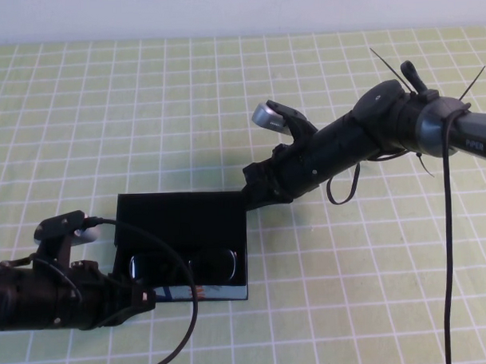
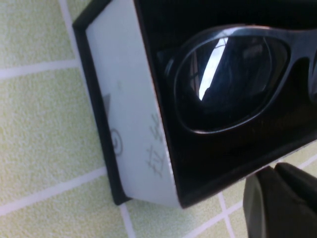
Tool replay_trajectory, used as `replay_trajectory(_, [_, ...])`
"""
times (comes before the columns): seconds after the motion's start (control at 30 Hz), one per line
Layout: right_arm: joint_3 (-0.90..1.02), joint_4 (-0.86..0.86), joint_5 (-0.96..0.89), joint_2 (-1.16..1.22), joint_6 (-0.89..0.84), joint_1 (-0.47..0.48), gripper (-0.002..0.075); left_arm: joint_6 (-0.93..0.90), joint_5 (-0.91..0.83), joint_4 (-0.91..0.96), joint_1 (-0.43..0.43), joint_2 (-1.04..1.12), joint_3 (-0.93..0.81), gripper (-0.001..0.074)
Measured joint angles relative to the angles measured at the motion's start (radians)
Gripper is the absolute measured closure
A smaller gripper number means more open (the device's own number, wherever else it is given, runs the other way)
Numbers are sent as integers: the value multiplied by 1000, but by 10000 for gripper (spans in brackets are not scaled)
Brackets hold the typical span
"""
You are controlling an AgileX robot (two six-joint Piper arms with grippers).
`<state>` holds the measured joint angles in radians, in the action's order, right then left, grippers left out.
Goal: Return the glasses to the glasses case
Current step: Close the glasses case
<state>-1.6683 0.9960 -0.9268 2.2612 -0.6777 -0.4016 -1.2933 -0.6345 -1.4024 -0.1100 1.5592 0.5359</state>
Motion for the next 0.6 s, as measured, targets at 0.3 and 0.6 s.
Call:
replay_trajectory(0.3, [0,11,-67,-2,-31,0,743,0,6,0,0,0,0,736])
replay_trajectory(0.6, [0,37,-200,-34,-56,0,743,-2,10,0,0,0,0,736])
